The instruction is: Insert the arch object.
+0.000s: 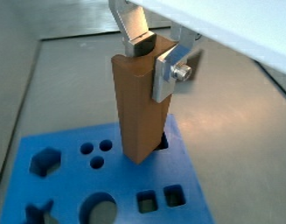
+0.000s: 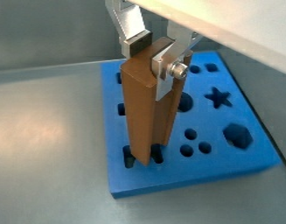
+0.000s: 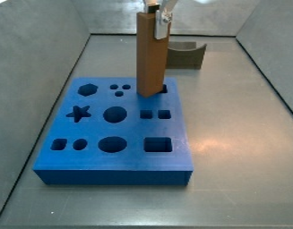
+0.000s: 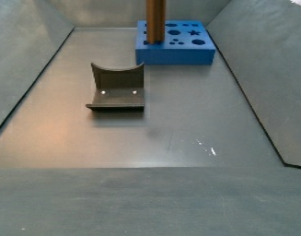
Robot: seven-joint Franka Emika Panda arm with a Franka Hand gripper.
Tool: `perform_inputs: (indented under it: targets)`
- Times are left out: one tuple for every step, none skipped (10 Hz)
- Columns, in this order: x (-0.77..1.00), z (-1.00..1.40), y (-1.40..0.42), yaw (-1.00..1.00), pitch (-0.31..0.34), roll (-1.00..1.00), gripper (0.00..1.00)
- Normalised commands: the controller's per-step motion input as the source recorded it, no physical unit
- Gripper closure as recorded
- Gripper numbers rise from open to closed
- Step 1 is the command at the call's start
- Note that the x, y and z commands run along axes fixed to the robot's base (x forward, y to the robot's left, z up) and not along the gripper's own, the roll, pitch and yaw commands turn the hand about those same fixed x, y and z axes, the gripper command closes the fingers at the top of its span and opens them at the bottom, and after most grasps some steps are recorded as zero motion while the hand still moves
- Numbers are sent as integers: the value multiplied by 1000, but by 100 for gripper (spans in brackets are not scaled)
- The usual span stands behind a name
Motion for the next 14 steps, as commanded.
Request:
perform_inputs:
  targets:
    - [0, -249, 0, -1000, 0, 0, 100]
    - [0, -251, 0, -1000, 0, 0, 100]
    - [0, -260, 0, -1000, 0, 0, 100]
    - [0, -271, 0, -1000, 0, 0, 100]
    - [0, -294, 0, -1000, 0, 0, 100]
    - [0, -314, 0, -1000, 0, 0, 100]
    - [0, -331, 0, -1000, 0, 0, 100]
    - [0, -354, 0, -1000, 0, 10, 100]
    - [0, -369, 0, -1000, 0, 13, 100]
    - [386, -311, 103, -706, 0, 0, 100]
    - [0, -320, 71, 0, -41, 96, 100]
    - [0, -346, 134, 51, -44, 96, 100]
    - [0, -417, 71, 243, -63, 14, 100]
    - [0, -420, 14, 314, -84, 6, 100]
